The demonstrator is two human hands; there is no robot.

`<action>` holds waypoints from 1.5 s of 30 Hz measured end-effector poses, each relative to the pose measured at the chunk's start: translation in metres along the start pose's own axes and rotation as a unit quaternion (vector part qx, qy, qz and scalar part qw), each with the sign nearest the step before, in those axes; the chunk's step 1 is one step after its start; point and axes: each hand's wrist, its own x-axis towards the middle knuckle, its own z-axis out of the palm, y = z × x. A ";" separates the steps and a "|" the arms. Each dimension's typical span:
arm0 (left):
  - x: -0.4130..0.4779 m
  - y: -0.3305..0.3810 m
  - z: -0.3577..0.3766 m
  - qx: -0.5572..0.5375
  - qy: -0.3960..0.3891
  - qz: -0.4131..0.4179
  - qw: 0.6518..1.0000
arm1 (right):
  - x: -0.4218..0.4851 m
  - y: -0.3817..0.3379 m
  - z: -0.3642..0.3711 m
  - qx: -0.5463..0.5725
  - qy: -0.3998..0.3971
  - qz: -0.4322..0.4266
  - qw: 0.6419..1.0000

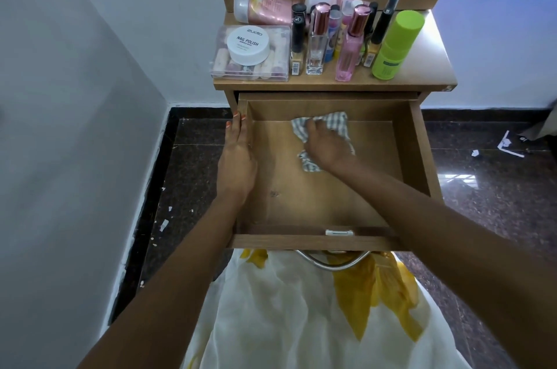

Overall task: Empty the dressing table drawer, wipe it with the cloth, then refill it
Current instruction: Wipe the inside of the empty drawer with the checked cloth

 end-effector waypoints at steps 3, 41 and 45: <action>0.001 -0.001 -0.001 -0.007 -0.002 0.000 1.000 | 0.015 -0.037 0.008 -0.009 0.004 -0.038 0.999; -0.001 0.000 -0.001 -0.002 -0.002 0.003 1.000 | -0.067 0.050 0.001 0.062 -0.113 -0.054 0.990; -0.001 0.001 -0.001 0.001 -0.003 0.004 1.000 | -0.071 0.082 -0.003 0.123 -0.094 0.051 0.987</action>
